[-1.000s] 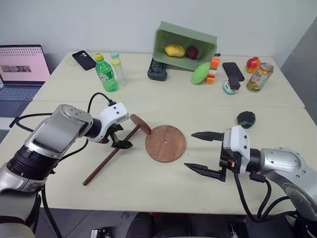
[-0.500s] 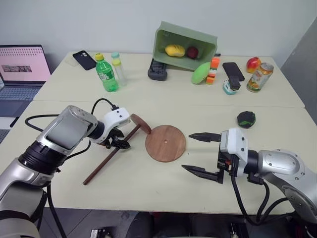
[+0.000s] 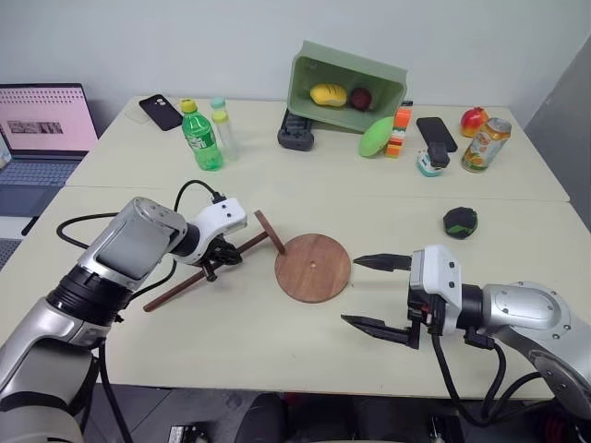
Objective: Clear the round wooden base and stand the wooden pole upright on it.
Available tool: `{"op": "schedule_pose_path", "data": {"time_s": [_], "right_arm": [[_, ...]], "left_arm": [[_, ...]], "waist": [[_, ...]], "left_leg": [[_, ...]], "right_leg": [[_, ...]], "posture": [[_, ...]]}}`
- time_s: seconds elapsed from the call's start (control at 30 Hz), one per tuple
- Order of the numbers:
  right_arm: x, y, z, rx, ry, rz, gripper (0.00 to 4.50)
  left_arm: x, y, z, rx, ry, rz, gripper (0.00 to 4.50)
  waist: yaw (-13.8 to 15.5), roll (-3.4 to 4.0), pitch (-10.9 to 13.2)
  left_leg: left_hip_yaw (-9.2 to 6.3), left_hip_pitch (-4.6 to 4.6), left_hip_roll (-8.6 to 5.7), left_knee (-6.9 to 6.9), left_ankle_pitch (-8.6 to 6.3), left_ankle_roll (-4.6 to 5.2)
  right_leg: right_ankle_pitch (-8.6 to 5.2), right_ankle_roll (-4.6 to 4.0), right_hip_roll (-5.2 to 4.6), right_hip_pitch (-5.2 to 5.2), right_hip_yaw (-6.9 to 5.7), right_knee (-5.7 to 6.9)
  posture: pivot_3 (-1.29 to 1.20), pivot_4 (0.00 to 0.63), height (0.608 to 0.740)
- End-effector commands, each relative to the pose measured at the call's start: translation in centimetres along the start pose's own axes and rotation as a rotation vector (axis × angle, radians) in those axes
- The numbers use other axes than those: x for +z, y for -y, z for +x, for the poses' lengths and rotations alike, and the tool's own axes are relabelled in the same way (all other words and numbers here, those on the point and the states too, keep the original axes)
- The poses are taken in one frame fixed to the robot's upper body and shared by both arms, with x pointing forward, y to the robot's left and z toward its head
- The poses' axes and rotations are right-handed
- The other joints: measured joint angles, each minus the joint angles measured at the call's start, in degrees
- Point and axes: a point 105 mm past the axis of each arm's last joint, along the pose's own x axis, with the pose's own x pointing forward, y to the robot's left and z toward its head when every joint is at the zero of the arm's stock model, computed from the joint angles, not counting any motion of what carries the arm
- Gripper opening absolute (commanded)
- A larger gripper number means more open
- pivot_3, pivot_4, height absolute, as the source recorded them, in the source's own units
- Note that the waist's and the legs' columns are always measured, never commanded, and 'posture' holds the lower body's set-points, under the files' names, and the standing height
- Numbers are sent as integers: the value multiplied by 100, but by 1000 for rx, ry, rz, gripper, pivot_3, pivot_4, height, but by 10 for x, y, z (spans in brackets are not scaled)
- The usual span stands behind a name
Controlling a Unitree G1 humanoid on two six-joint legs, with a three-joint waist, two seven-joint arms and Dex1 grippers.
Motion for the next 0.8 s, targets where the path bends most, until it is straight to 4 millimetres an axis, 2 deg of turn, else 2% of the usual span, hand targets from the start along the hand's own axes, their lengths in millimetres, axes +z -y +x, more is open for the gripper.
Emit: {"op": "schedule_pose_path", "data": {"time_s": [0.03, 0.1, 0.17, 0.23, 0.27, 0.33, 0.43, 0.57, 0.63, 0.8], "right_arm": [[8, 2, -4, 2, 10, -51, 4500], [8, 4, -7, -3, 7, -51, 4500], [7, 5, -10, -9, 0, -47, 4500], [5, 8, -12, -19, -9, -44, 4500], [5, 10, -13, -25, -9, -41, 4500], [6, 13, -14, -38, -5, -35, 4500], [7, 15, -16, -50, -4, -25, 4500], [-6, 14, -15, -91, -53, 30, 4500], [-6, 13, -13, -107, -45, 52, 4500], [-19, 19, -13, -180, -103, 76, 4500]], "left_arm": [[20, -11, -22, 62, 130, -36, 257], [36, -21, -36, 112, 226, -66, 257], [62, -29, -52, 156, 388, -73, 257], [100, -34, -75, 183, 650, -102, 257], [114, -32, -85, 180, 768, -106, 257], [133, -15, -96, 128, 939, -85, 257], [143, 1, -100, 85, 1049, -101, 257], [158, 56, -99, -34, 1212, 37, 257], [154, 63, -93, -65, 1213, 20, 257], [142, 65, -75, -69, 1209, -20, 257]], "waist": [[-7, 0, 0], [-6, -1, 1], [5, -3, 1], [35, -9, 4], [39, -14, 4], [34, -17, 4], [6, -16, 4], [-16, -14, 2], [-7, -16, 2], [-7, -15, 2]], "left_leg": [[1, 0, 1, 0, 0, 0], [0, -1, 2, 0, 0, 0], [-3, -4, 2, 2, 0, 0], [-3, -7, 0, 6, 0, 0], [-5, -11, -1, 12, 0, 0], [-4, -14, -2, 15, 0, -1], [3, -13, 2, 13, 6, -11], [8, -3, 10, 8, 10, -19], [1, -8, 10, 11, 10, -19], [5, 3, 6, 11, 1, -3]], "right_leg": [[0, 0, 0, -1, 1, 1], [0, 0, 1, -4, 0, 5], [0, 0, 0, -5, -2, 7], [-1, 0, -3, -5, -3, 7], [-1, 1, -7, -5, -7, 7], [0, 1, -8, -5, -6, 4], [-1, 2, -20, -7, 3, 3], [-1, 2, -21, -6, 14, 10], [-1, 2, -21, -8, 17, 11], [-1, 2, -14, -3, 16, 16]], "posture": [[0, 150, 740], [0, 150, 740], [0, 150, 740], [0, 150, 740], [0, 150, 740], [0, 150, 740], [0, 150, 740], [0, 150, 740], [0, 150, 740], [0, 150, 740]]}}
